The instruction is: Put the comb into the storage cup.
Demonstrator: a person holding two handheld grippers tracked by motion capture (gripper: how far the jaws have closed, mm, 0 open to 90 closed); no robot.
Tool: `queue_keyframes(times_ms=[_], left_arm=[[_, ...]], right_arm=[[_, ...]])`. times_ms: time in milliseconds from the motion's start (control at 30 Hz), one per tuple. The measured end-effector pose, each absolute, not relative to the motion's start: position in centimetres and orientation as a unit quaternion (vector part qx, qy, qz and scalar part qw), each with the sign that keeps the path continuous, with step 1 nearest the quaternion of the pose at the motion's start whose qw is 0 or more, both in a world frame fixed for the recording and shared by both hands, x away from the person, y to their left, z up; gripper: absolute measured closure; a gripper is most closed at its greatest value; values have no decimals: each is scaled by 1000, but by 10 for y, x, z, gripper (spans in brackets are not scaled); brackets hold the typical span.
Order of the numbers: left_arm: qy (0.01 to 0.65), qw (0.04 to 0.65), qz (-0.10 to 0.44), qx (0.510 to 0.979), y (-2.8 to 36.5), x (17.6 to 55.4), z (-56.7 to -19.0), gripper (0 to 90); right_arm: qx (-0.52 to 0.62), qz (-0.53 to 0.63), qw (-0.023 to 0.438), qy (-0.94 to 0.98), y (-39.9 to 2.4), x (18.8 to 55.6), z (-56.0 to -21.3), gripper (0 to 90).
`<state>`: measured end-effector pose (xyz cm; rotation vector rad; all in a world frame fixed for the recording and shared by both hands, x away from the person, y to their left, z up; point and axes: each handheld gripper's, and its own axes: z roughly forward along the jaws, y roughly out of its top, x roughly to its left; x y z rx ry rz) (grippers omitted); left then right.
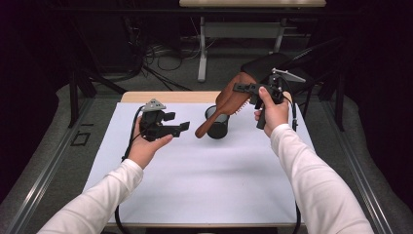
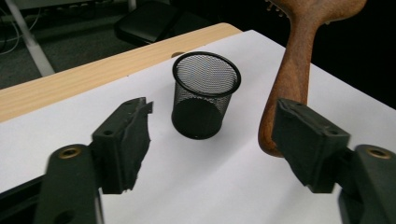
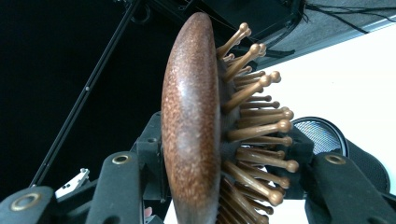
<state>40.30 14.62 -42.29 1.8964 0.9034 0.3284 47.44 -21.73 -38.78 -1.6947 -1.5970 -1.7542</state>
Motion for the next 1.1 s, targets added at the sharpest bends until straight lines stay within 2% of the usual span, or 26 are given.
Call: queue_keyframes(times_ms=[267,500,667,1100], left_arm=[[390,490,150,765,156,405,-424,163],[396,493,148,761,162,407,-425,123],[398,491,147,761,164,410,-427,3],[381,473,155,779,165,409,-427,4]], right_arm=[[-577,-603,100,-542,-218,474,-384,478],[-579,-606,86,-539,-221,476,-379,478],[-580,-609,79,-536,-221,477,-375,478],[-583,-616,56,-527,-225,479,-367,478]])
